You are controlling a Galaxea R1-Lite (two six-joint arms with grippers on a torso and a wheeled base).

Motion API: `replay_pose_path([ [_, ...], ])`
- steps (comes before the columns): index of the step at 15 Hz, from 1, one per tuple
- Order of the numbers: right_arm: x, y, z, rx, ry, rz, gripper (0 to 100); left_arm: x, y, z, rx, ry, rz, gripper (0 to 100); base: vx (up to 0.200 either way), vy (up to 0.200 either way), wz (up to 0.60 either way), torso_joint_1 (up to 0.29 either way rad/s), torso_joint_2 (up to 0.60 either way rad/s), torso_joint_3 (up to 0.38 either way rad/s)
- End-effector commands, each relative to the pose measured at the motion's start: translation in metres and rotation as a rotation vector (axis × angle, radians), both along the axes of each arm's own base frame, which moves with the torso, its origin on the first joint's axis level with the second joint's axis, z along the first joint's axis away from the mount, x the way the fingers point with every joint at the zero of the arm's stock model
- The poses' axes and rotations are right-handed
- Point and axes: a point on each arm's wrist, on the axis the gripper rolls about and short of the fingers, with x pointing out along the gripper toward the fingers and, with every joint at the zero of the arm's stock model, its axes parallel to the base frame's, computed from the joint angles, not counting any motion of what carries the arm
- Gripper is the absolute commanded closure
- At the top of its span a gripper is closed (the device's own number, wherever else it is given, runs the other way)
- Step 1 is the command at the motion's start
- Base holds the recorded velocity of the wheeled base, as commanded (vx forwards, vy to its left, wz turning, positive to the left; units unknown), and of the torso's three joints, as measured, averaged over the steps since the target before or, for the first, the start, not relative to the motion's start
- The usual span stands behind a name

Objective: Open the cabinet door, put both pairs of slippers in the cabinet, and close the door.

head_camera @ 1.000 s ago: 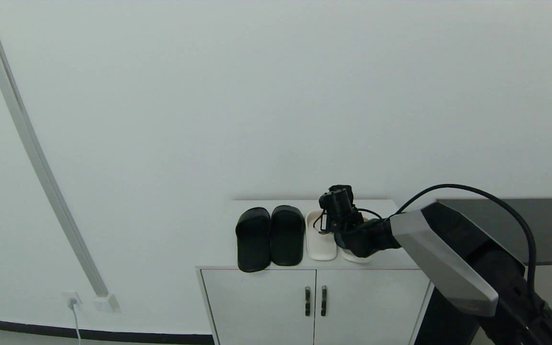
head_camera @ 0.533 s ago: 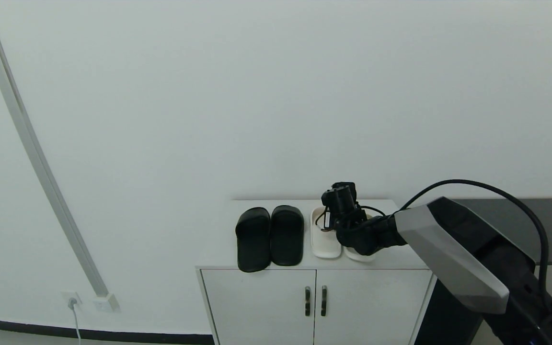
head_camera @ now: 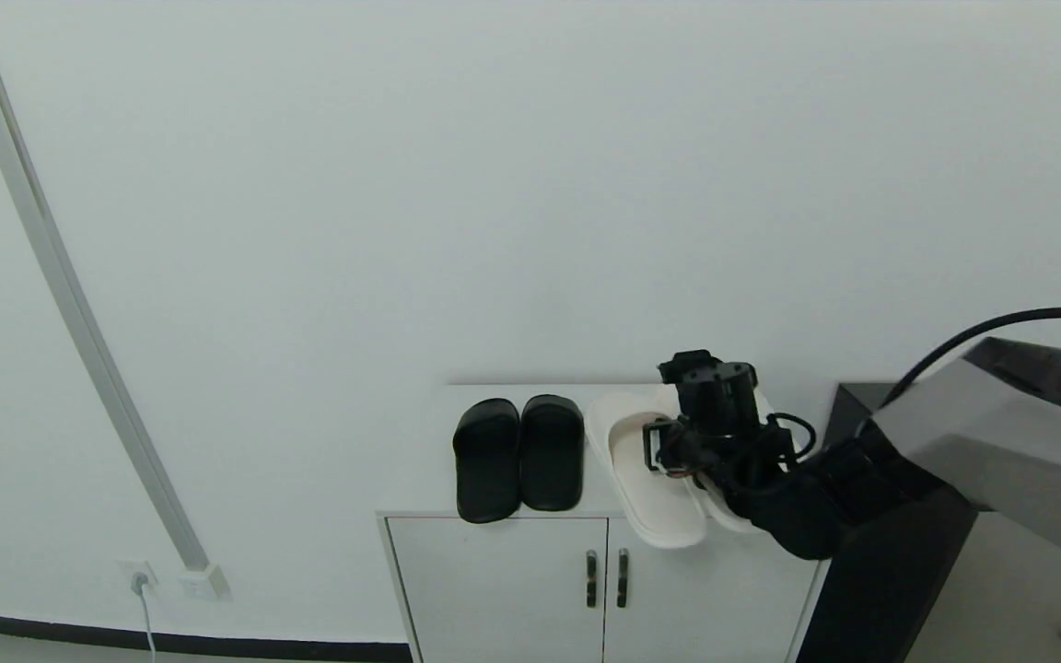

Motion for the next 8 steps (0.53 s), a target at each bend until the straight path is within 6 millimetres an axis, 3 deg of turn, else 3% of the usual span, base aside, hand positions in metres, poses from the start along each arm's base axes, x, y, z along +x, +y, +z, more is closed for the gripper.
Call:
replay_pose_path([
  [1, -0.083, -0.030, 0.036, 0.064, -0.061, 0.290, 100, 0.000, 0.000, 0.000, -0.001, 0.002, 0.000, 100, 0.000, 0.000, 0.00, 0.000, 0.00, 0.000],
  [3, -0.119, -0.045, 0.041, 0.102, -0.021, 0.474, 100, 0.000, 0.000, 0.000, -0.001, -0.003, 0.000, 100, 0.000, 0.000, 0.00, 0.000, 0.00, 0.000],
  [5, -0.142, -0.055, 0.047, 0.130, -0.010, 0.581, 100, 0.000, 0.000, 0.000, -0.001, -0.001, 0.000, 100, 0.000, 0.000, 0.00, 0.000, 0.00, 0.000],
  [8, -0.154, -0.061, 0.038, 0.135, 0.044, 0.651, 100, 0.000, 0.000, 0.000, -0.001, 0.000, -0.003, 100, 0.000, 0.000, 0.00, 0.000, 0.00, 0.000],
])
